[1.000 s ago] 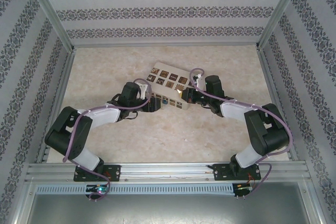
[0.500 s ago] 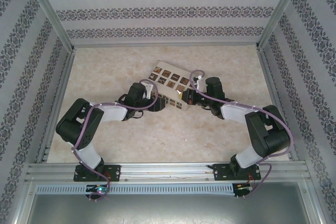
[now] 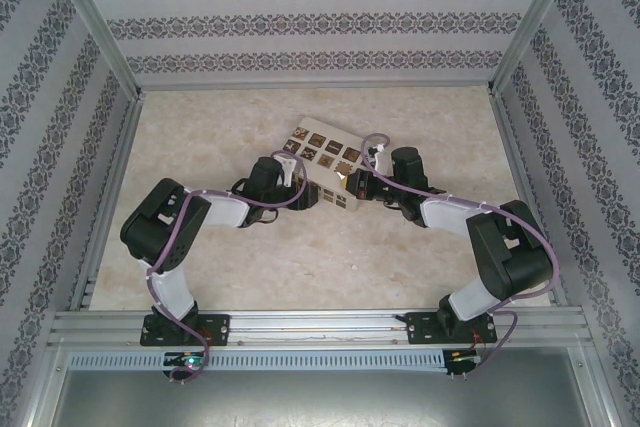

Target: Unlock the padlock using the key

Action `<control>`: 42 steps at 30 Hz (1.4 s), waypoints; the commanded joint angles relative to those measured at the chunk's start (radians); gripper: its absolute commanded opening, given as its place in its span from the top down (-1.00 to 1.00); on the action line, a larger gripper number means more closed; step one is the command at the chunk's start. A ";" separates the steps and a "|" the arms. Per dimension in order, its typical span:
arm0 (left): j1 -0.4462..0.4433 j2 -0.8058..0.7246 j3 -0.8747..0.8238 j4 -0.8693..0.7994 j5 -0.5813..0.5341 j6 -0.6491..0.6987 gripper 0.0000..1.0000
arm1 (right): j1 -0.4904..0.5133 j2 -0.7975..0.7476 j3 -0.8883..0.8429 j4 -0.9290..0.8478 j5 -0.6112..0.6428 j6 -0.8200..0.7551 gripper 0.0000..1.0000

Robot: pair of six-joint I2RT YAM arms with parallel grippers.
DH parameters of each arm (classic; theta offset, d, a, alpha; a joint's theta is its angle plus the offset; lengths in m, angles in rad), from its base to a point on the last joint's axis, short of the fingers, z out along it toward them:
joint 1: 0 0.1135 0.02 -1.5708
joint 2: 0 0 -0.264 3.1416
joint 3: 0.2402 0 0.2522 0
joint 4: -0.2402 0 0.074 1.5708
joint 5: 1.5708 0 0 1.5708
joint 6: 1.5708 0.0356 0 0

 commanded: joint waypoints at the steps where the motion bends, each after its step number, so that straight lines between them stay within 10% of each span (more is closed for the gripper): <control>1: -0.012 0.024 0.028 0.065 0.021 0.002 -0.16 | 0.009 0.016 -0.014 -0.080 0.013 -0.008 1.00; 42: -0.063 0.066 0.097 0.052 -0.007 -0.019 0.53 | 0.007 -0.023 0.011 -0.082 -0.009 0.004 1.00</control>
